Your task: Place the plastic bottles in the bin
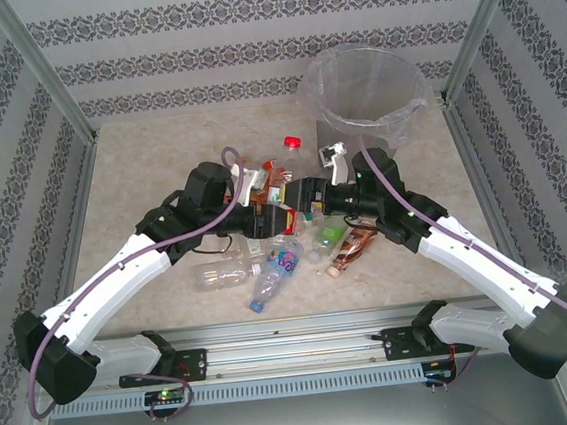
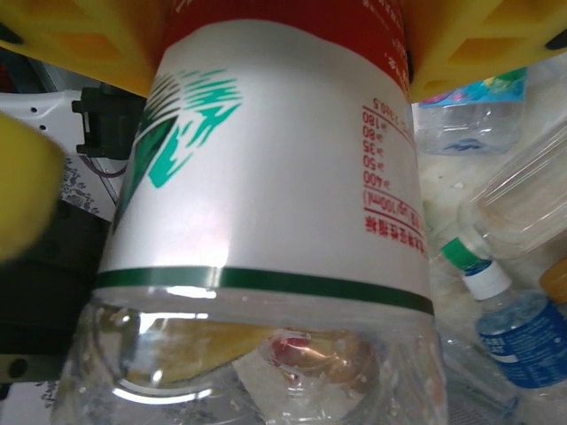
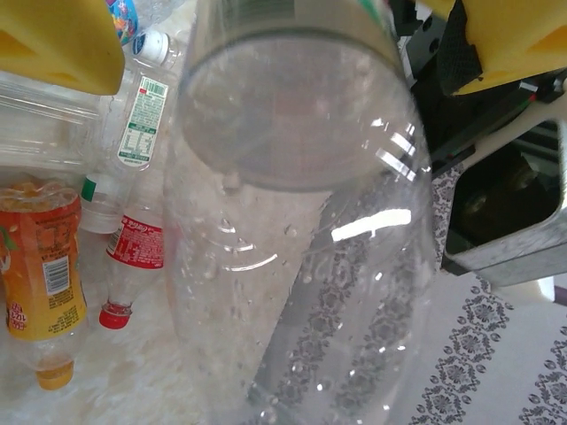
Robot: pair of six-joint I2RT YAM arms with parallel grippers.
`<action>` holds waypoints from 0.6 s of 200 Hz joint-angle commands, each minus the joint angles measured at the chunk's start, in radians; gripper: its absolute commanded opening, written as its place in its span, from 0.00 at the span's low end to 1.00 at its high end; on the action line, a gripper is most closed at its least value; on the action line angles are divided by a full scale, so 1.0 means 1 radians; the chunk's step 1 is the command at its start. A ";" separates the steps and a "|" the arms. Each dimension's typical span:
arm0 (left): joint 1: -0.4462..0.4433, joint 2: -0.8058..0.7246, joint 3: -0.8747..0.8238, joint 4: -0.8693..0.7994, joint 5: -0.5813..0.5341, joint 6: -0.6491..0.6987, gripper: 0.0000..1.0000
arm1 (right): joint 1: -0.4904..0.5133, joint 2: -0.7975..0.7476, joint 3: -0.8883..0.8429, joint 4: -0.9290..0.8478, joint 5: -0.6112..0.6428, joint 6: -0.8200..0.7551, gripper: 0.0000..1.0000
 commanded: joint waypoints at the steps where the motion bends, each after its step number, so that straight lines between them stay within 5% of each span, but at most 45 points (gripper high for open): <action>1: -0.033 0.029 -0.010 0.091 0.013 -0.032 0.59 | 0.010 0.008 0.036 0.027 0.032 -0.017 0.90; 100: -0.076 0.064 0.004 0.146 -0.023 -0.032 0.60 | -0.005 -0.012 0.043 -0.001 0.074 -0.015 0.58; 120: -0.076 0.058 0.009 0.156 -0.031 -0.034 0.68 | -0.023 -0.032 0.044 -0.016 0.078 -0.017 0.57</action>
